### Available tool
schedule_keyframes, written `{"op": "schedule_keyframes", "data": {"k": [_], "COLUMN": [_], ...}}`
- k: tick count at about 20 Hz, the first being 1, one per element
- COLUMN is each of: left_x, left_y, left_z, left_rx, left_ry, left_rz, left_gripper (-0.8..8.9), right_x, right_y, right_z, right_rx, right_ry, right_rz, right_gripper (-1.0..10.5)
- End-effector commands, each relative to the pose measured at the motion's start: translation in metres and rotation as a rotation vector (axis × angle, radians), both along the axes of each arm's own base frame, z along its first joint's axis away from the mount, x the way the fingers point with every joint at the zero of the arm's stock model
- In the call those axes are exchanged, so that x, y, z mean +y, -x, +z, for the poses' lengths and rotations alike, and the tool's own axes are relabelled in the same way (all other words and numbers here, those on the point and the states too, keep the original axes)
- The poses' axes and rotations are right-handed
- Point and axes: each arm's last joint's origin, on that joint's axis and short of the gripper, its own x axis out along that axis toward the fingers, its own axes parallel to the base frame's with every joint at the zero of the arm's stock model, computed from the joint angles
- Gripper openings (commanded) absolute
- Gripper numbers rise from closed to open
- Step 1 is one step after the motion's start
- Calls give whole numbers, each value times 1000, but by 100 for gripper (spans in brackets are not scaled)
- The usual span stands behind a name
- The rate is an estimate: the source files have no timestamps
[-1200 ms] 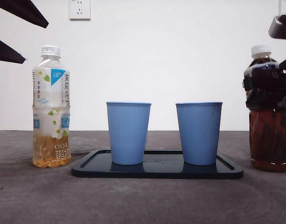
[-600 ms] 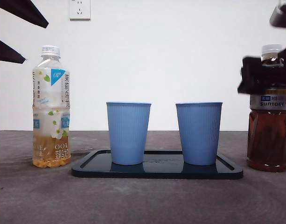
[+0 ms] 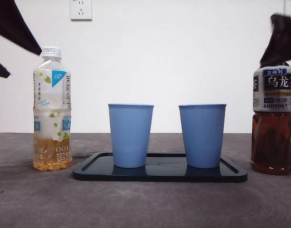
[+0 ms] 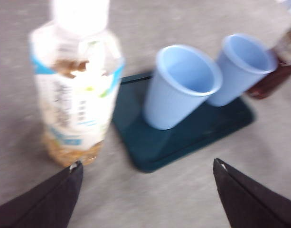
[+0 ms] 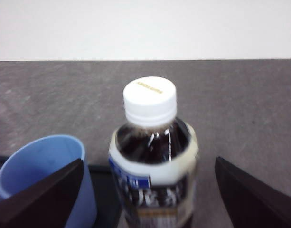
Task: Pour the drink into the cup
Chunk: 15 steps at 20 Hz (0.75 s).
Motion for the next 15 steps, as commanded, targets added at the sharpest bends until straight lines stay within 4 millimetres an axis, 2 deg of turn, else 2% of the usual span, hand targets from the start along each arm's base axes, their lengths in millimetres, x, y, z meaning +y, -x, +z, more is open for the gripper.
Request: {"op": "schedule_keyframes", "data": {"k": [1,6,10,13,15], "left_x": [-5,-15,-18,-21,-24], "left_y": [-8,-31,-43,-51,-60], "left_z": [-1,-20,-39,-46,-47], "left_rx": [-13,5,-23,-76,-126], "left_ry": [-57,-129,-113,-93,-74], "left_rz": [20,80,110,120,123], "left_gripper": [442,549,558,557,557], "right_x": [-1,-8,-16,-18,-18], "right_y": [12,44,64,71,72], "right_z": [13,49,81,94,96], "right_rx": [26,25,-38,-63,-60], "right_ry": [-63,-149,-114,-100,-91], "right_rz": [24,102,112,117,118], "right_gripper": [443,442,442,442,442]}}
